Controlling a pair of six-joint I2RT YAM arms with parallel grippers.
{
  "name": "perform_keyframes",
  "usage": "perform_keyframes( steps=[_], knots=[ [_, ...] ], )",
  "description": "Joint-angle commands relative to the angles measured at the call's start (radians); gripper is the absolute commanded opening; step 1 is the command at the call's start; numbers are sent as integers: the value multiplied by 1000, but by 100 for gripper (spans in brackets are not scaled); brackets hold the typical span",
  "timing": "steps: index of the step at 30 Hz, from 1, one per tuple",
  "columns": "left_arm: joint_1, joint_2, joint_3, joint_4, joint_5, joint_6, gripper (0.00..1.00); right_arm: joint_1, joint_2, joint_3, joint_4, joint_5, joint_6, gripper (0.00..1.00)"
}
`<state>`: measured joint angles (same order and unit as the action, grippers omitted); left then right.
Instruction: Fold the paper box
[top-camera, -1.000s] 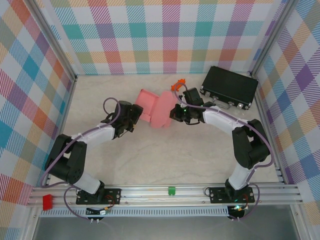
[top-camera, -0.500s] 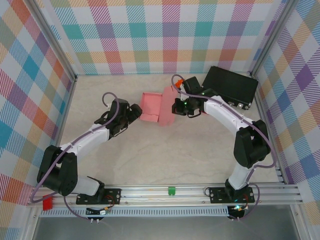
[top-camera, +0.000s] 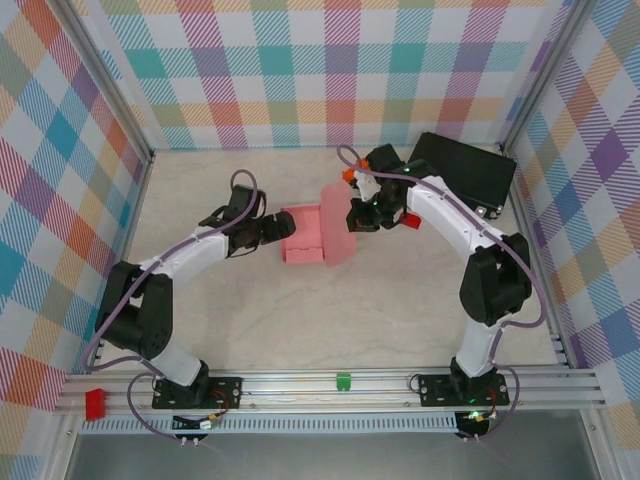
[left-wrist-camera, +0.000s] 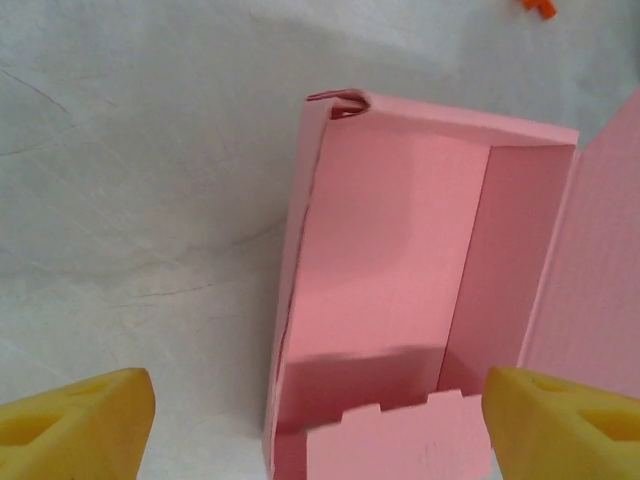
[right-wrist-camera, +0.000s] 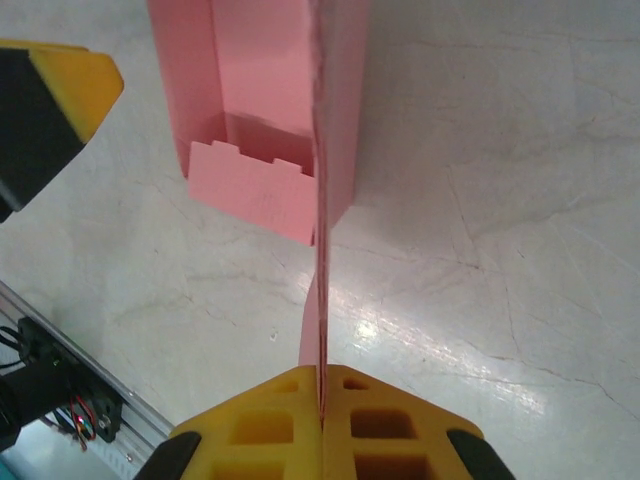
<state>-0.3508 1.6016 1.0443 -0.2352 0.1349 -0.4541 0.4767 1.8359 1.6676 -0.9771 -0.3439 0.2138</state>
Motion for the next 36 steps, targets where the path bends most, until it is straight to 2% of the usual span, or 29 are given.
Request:
perform_keyframes(
  steps=[1, 5, 12, 17, 21, 24, 30, 36],
  knots=[
    [6, 39, 39, -18, 78, 39, 80, -7, 32, 62, -73, -31, -60, 5],
    [5, 78, 56, -10, 131, 27, 71, -7, 73, 112, -90, -26, -68, 5],
    [4, 92, 34, 16, 163, -7, 64, -7, 125, 199, -116, -26, -71, 6],
    [5, 97, 10, 43, 197, -28, 59, -6, 150, 256, -140, -23, -77, 13],
    [5, 101, -10, 69, 215, -48, 58, -4, 163, 286, -147, -10, -77, 26],
    [4, 111, -25, 93, 235, -68, 58, -4, 176, 317, -155, 8, -78, 31],
    [3, 95, -41, 100, 233, -78, 57, -3, 170, 377, -154, 104, -64, 46],
    [3, 11, -30, 101, 244, -76, 62, -4, 125, 373, -98, 146, -43, 47]
  ],
)
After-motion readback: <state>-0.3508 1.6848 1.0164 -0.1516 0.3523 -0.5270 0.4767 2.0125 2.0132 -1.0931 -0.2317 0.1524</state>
